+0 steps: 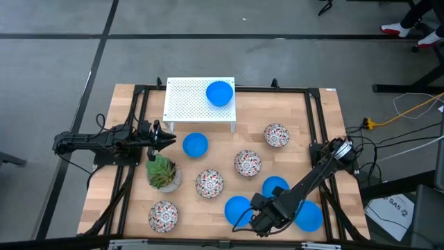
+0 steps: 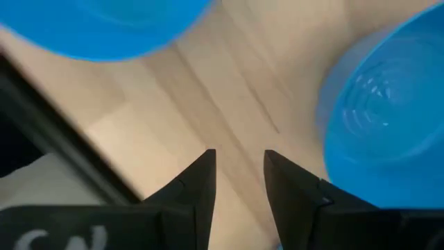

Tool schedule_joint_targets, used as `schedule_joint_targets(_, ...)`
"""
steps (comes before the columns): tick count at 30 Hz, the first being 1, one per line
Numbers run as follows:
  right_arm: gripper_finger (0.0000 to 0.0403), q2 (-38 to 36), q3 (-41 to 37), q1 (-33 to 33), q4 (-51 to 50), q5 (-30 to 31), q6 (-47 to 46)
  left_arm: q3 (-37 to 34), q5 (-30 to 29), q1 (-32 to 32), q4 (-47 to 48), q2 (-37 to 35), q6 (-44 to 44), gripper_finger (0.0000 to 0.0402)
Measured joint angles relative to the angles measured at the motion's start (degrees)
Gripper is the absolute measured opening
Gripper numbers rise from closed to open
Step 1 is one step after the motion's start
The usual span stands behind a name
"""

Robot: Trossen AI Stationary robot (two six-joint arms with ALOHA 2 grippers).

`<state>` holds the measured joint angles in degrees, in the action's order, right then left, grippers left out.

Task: Pick & Place Mini bowls
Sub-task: Stack the blue bowl on the blue bowl on the shelf

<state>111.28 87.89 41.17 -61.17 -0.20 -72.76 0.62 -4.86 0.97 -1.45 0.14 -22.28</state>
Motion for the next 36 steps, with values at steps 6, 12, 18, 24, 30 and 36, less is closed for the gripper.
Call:
schedule_joint_targets(6, 0.0123, 0.0, 6.72, -0.01, -8.9, 5.42, 2.6, 0.0, -0.01, -0.01, 0.0, 0.0, 0.0, 0.01)
schedule_joint_targets(12, 0.0123, -0.07, 5.88, -0.1, -15.61, 9.21, 2.11, 0.0, 0.0, -0.01, 0.0, 0.0, -0.01, 0.01)
schedule_joint_targets(18, 0.0123, -0.07, -0.47, -0.14, -7.85, 8.06, 2.29, 0.0, 0.0, -0.01, 0.02, 0.0, -0.01, 0.01)
schedule_joint_targets(24, 0.0123, -0.04, -6.04, -0.79, -0.47, 7.95, 1.91, 0.0, 0.0, -0.02, 0.02, 0.0, -0.02, 0.01)
schedule_joint_targets(30, 0.0123, -0.03, -7.48, -2.24, 0.06, 8.05, 0.97, 0.0, 0.0, -0.02, 0.02, 0.0, 0.0, 0.01)
schedule_joint_targets(36, 0.0123, -0.04, -7.16, -2.35, 3.71, 7.47, 1.08, 0.0, 0.0, -0.02, 0.01, 0.0, -0.02, 0.01)
